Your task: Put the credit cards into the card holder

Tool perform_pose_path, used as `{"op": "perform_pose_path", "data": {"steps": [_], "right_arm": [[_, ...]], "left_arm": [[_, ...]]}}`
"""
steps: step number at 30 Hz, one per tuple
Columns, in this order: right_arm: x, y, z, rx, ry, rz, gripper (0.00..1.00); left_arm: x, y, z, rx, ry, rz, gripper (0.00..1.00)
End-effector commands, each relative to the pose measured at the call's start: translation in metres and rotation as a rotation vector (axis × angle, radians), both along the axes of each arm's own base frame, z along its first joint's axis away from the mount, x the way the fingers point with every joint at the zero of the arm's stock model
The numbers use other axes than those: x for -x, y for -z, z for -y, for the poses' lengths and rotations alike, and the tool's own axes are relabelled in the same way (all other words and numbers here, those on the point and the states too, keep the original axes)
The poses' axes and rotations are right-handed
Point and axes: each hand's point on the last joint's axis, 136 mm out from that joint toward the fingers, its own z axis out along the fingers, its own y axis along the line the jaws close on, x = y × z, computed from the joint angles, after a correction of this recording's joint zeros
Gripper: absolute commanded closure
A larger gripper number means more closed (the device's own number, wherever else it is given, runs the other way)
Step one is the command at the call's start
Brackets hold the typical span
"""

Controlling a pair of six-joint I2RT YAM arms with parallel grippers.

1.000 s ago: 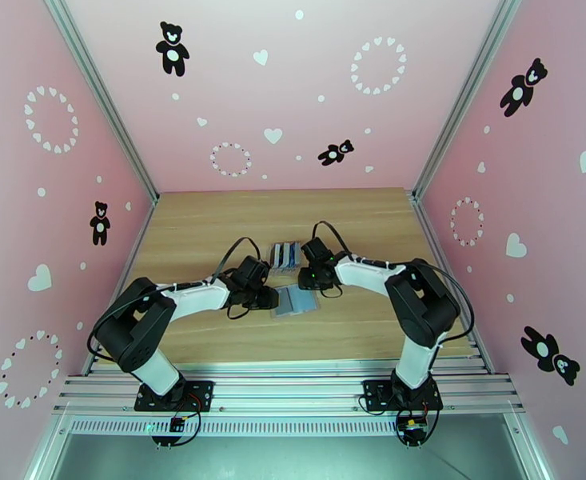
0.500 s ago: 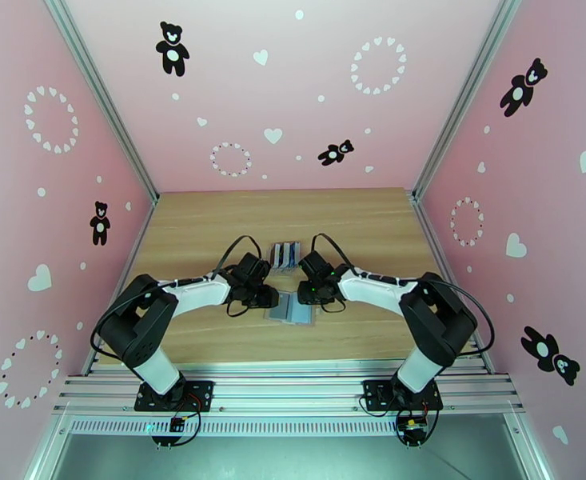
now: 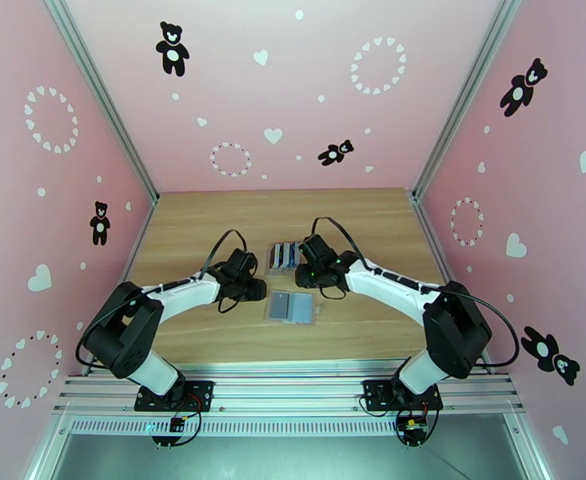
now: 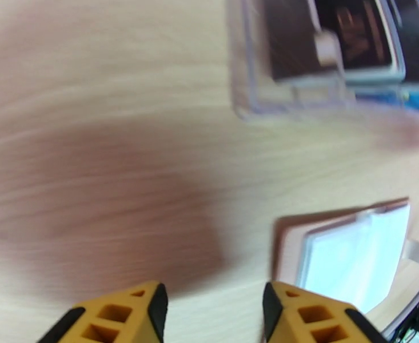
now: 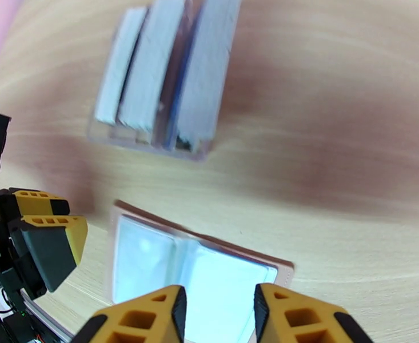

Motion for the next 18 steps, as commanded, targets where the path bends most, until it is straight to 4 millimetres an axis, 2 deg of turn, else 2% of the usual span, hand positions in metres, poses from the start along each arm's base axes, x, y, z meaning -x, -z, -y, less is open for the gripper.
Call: {"op": "perform_pose_path", "data": {"steps": [1,5,11,18], "right_arm": [[-0.006,-0.019,0.008,0.032,0.001,0.035,0.58],[-0.013,-0.022,0.01,0.053,0.007,0.04,0.55],[-0.022,-0.023,0.009,0.066,0.002,0.037,0.47],[-0.035,-0.02,0.01,0.124,0.001,0.038,0.39]], "left_arm": [[-0.026,-0.026,-0.008,0.021,-0.056,0.073,0.47],[-0.053,-0.043,-0.01,0.068,-0.114,0.122,0.44],[-0.091,-0.057,-0.004,0.146,-0.184,0.161,0.37],[-0.111,-0.041,0.012,0.182,-0.154,0.151,0.38]]}}
